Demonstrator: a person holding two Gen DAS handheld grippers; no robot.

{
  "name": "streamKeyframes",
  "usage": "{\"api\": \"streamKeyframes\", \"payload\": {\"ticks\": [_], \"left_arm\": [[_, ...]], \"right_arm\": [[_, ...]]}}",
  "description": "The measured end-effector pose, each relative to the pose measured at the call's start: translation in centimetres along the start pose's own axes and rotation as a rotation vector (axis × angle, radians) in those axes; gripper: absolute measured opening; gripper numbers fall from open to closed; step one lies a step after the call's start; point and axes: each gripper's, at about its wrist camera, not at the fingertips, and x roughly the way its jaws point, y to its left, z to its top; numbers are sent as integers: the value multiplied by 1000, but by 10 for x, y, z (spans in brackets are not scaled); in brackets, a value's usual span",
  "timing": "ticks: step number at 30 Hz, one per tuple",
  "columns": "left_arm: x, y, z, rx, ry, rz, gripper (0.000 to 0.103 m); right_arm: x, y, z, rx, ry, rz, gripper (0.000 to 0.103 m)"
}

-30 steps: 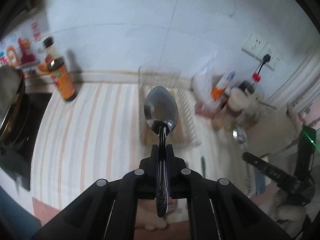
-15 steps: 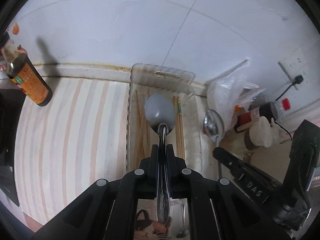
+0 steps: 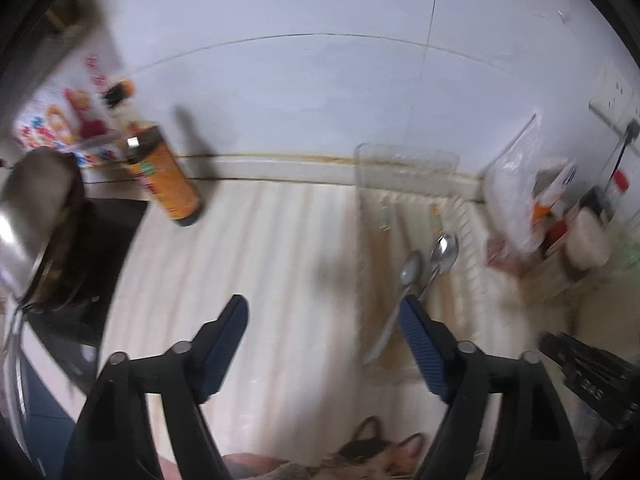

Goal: Organize utensils
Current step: 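Grasp a spoon with the left tool while the right tool grasps a knife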

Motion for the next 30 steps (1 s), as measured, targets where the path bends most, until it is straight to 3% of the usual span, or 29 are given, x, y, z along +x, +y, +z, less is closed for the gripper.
{"api": "streamKeyframes", "payload": {"ticks": [2, 6, 11, 14, 17, 23, 25, 27, 30], "left_arm": [[0, 7, -23, -13, -2, 18, 103], [19, 13, -62, -1, 76, 39, 103], [46, 9, -98, -1, 179, 78, 103], [55, -1, -112, 16, 222, 65, 103], [58, -20, -119, 49, 248, 29, 103], [67, -81, -132, 113, 336, -134, 102], [75, -104, -138, 133, 384, -208, 97], [86, -124, -146, 138, 448, -272, 83], [97, -144, -155, 162, 497, -292, 60]], "right_arm": [[9, -11, -27, 0, 39, -28, 46], [45, -27, -73, 26, 163, -31, 46], [79, -17, -98, -14, 227, -77, 43], [79, -7, -103, -84, 197, -172, 11], [74, -20, -103, -63, 203, -187, 6], [54, -83, -108, 22, 222, -254, 6], [47, -102, -110, 58, 223, -251, 6], [41, -117, -113, 94, 223, -251, 6], [35, -128, -117, 126, 219, -239, 6]]}}
